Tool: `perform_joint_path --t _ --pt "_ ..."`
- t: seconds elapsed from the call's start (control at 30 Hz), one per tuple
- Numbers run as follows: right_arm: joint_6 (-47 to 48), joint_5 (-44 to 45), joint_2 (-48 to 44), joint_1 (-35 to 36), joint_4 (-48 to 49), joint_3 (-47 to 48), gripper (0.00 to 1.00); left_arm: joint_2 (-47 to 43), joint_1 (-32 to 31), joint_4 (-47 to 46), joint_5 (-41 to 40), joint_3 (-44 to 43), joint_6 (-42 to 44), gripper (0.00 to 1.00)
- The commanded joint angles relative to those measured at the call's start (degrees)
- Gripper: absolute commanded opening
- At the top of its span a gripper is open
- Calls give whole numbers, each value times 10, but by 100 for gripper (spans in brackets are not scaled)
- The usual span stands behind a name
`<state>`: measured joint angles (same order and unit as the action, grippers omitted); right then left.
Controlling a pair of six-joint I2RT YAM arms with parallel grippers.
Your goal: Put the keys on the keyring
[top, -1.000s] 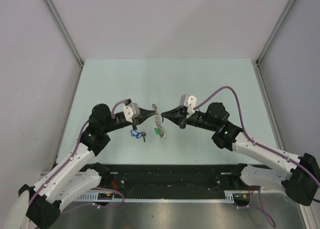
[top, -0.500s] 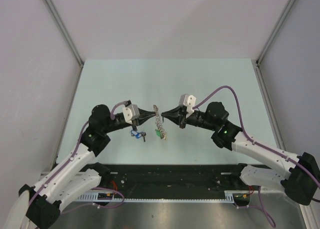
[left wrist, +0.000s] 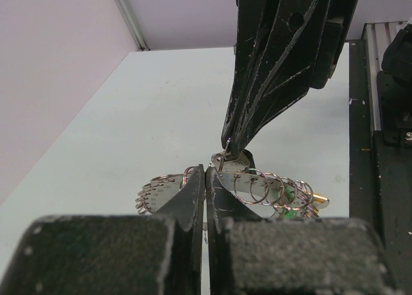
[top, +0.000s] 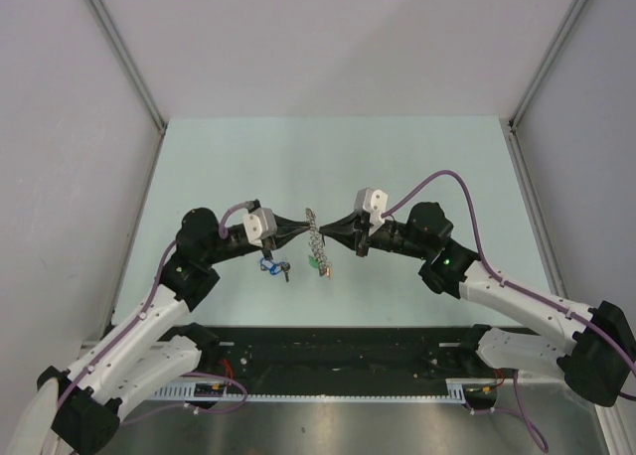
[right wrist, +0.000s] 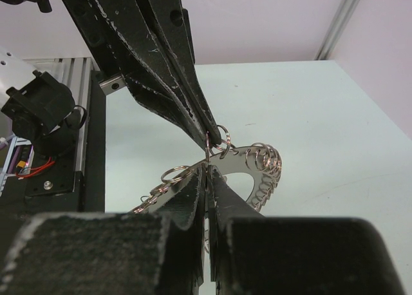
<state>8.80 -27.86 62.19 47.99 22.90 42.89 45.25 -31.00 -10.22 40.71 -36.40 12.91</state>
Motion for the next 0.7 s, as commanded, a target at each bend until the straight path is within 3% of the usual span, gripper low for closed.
perform_joint_path --t 0.0,0.67 --pt "-2 -5 -2 -2 23 23 0 -4 -3 -40 10 -3 -7 0" --pt "-4 -6 9 -2 30 23 0 -1 -3 -45 17 -2 -10 0"
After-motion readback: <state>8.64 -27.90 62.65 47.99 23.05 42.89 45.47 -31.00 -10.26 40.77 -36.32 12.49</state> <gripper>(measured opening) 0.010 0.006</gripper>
